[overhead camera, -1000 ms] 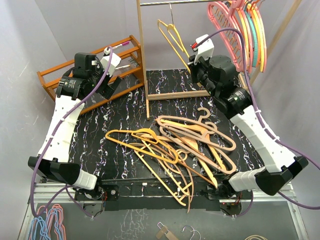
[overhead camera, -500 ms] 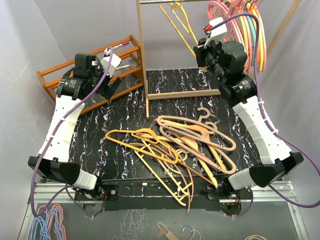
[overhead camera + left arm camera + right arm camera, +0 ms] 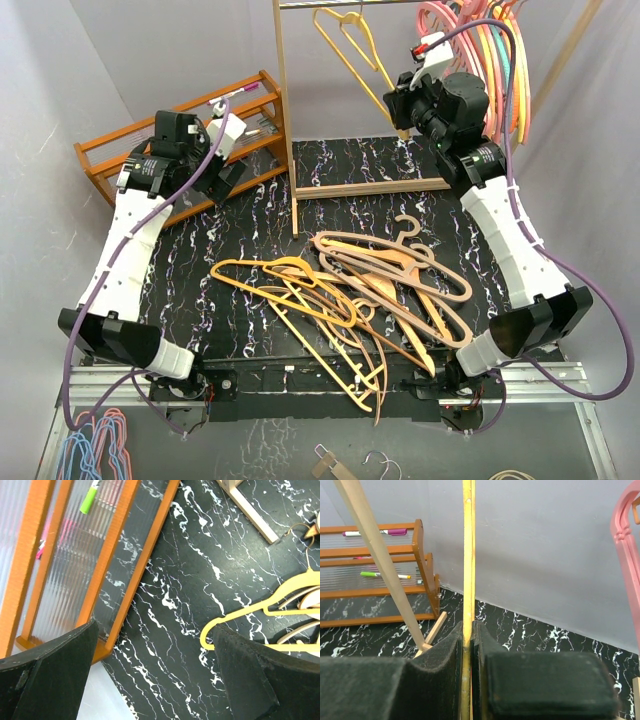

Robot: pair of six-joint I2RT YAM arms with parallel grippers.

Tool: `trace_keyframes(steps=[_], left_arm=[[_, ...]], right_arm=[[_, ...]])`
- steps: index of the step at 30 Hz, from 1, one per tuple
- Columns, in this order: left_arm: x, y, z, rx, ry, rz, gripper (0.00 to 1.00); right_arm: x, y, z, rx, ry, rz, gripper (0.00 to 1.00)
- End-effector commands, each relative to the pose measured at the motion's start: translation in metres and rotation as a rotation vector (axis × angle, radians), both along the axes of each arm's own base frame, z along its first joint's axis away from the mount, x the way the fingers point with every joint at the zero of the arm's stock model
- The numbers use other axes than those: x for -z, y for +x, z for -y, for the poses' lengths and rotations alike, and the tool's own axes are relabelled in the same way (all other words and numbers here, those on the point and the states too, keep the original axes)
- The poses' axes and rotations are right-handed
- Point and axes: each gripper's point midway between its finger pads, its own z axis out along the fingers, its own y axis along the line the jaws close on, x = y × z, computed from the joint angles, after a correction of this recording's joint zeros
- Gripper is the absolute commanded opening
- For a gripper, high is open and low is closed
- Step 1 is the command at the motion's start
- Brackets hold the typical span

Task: Organize the hangers
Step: Place the hanger at the clothesline.

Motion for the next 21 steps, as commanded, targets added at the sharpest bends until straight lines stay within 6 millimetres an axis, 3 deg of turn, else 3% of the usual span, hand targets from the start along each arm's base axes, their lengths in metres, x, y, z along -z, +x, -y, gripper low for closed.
trace_keyframes(steps=[1,6,13,14,15,17,18,21], left_arm=[[0.023,-0.009,0.007,0.05,-0.011,-0.092,0.97],[0.059,-0.021,0.024,0.134,-0.057,-0.24,0.97],[0.08,-0.016,0.025,0.122,-0.056,-0.286,0.97],[0.081,-0.015,0.026,0.123,-0.057,-0.29,0.97],[0.083,-0.016,0.026,0.125,-0.059,-0.295,0.97],[0.086,-0.016,0.03,0.141,-0.07,-0.306,0.97],[0.086,-0.017,0.034,0.158,-0.086,-0.313,0.97],[0.094,-0.026,0.054,0.263,-0.162,-0.373,0.98]], right_arm=[[-0.047,-0.002,-0.002,-0.03,0.07,0.127,0.08],[-0.039,-0.001,-0.002,-0.028,0.074,0.109,0.15],[-0.025,-0.002,-0.005,-0.048,0.062,0.076,0.13],[-0.025,-0.003,-0.006,-0.05,0.062,0.075,0.17],[-0.025,-0.003,-0.005,-0.05,0.064,0.075,0.3],[-0.027,-0.008,-0.003,-0.045,0.075,0.086,0.81],[-0.031,-0.013,-0.001,-0.04,0.084,0.098,0.98],[-0.035,-0.026,0.013,0.018,0.129,0.135,0.99]])
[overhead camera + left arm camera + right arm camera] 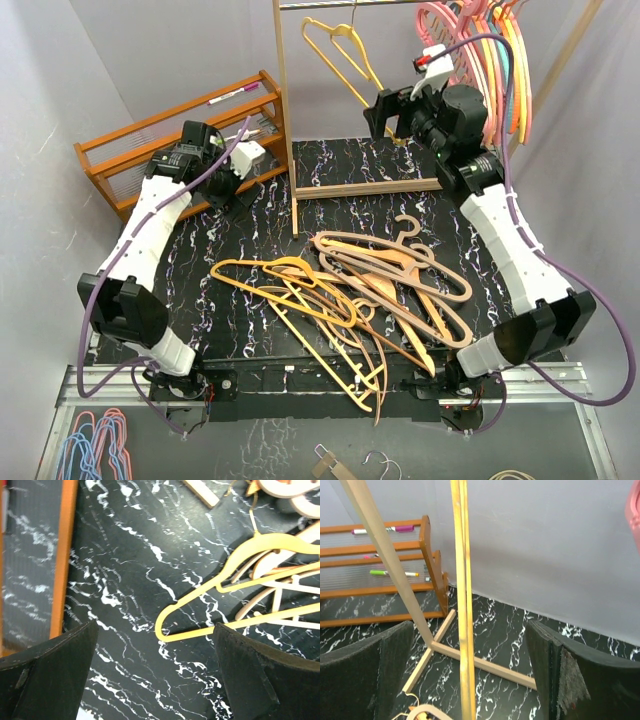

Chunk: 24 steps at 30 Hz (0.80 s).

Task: Organize the hangers
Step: Place the hanger at the clothesline.

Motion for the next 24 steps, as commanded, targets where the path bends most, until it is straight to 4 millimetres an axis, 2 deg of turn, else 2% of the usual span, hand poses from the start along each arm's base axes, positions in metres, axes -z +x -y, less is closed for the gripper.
trace_keyframes(steps=[1,2,7,10,13,15,17,20,24], left_arm=[[0.013,-0.014,0.029,0.13,-0.132,-0.095,0.98],[0.019,-0.013,0.035,0.145,-0.154,-0.114,0.97],[0.06,-0.007,0.063,0.211,-0.22,-0.249,0.92],[0.085,-0.016,0.08,0.286,-0.17,-0.306,0.91],[0.117,-0.031,0.077,0.388,-0.067,-0.353,0.92],[0.141,-0.042,0.065,0.445,-0.015,-0.38,0.92],[0.155,-0.046,0.054,0.507,0.007,-0.358,0.92],[0.16,-0.044,0.048,0.586,-0.02,-0.262,0.9],[0.166,-0.055,0.044,0.696,-0.022,-0.231,0.83]], right_arm=[[-0.038,-0.03,0.023,0.076,0.109,0.141,0.99],[-0.03,-0.036,0.026,0.082,0.135,0.134,0.99],[0.052,-0.076,0.037,0.095,0.213,0.021,0.99],[0.097,-0.1,0.034,0.053,0.252,-0.063,0.99],[0.133,-0.116,0.027,0.012,0.281,-0.162,0.99],[0.146,-0.125,0.023,-0.012,0.297,-0.201,0.99],[0.154,-0.129,0.021,-0.027,0.307,-0.221,0.99],[0.164,-0.129,0.016,-0.048,0.311,-0.249,0.99],[0.172,-0.127,0.008,-0.077,0.326,-0.282,0.99]])
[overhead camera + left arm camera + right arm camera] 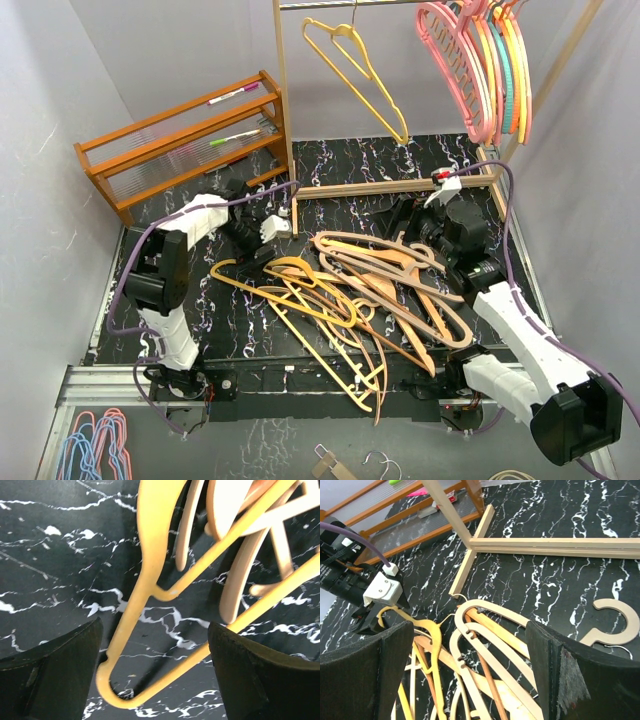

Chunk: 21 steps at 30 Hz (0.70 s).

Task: Organize the hangers
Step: Place the hanger at the clothesline, then pick up the hanger at the center of the board.

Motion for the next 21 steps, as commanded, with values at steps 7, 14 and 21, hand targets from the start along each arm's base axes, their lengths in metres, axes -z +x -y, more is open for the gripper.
trace_keyframes(steps=[7,14,21], left_arm=[[0.005,0.016,-0.01,0.144,-0.038,0.21,0.76],[0.028,0.013,-0.013,0.116,-0.025,0.194,0.52],[0.041,0.005,-0.017,0.131,-0.011,0.173,0.0]], right_arm=[[-0.018,0.005,-0.014,-0.05,0.096,0.056,0.99],[-0.009,0.002,-0.015,-0.06,0.1,0.033,0.99],[0.003,-0.001,-0.017,-0.07,0.104,0.003,0.99]])
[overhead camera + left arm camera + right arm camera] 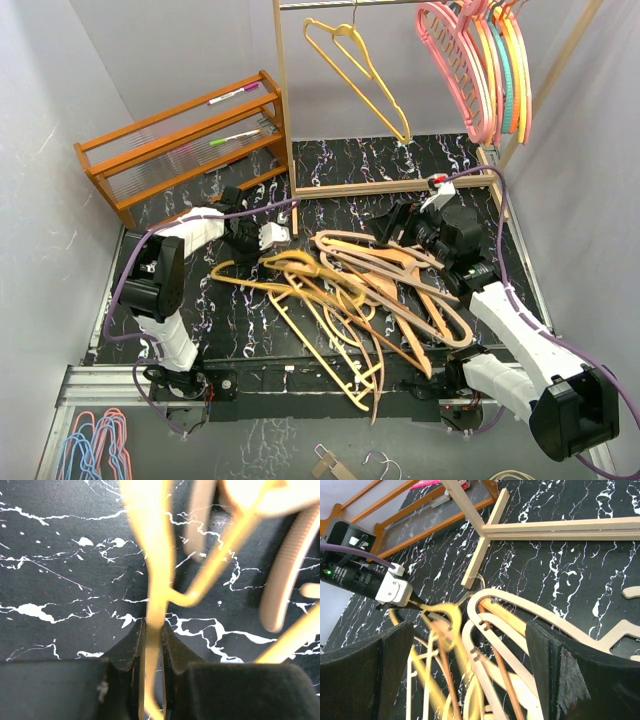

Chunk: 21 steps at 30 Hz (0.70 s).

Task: Organize the hangers
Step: Pick up the hanger at the center of the board.

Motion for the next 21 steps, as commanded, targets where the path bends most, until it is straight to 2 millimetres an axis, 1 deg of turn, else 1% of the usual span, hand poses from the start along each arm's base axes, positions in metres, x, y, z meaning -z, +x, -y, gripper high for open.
trace_keyframes(steps=[1,4,6,9,13,17,19,21], left_arm=[[0.018,-0.024,-0.006,0.031,0.015,-0.063,0.0],[0.011,-0.034,-0.008,0.074,0.011,-0.056,0.0],[-0.001,-0.038,-0.009,0.105,0.001,-0.014,0.0],[-0.024,-0.037,-0.008,0.126,-0.021,0.088,0.0],[-0.053,-0.032,-0.007,0.11,-0.036,0.167,0.0],[-0.073,-0.02,-0.01,0.07,-0.027,0.243,0.0],[-0.084,-0.014,-0.01,0.059,-0.024,0.265,0.0],[-0.09,-0.012,-0.01,0.052,-0.026,0.276,0.0]], right_arm=[[-0.011,0.002,-0.003,-0.014,0.03,0.047,0.99],[0.0,-0.003,-0.011,-0.07,0.032,0.019,0.99],[0.011,-0.009,-0.024,-0.161,0.038,-0.011,0.99],[0.029,-0.015,-0.038,-0.257,0.051,-0.075,0.99],[0.05,-0.018,-0.051,-0.339,0.08,-0.131,0.99],[0.071,-0.024,-0.064,-0.43,0.105,-0.225,0.99],[0.077,-0.028,-0.068,-0.464,0.112,-0.246,0.99],[0.077,-0.032,-0.07,-0.489,0.122,-0.247,0.99]])
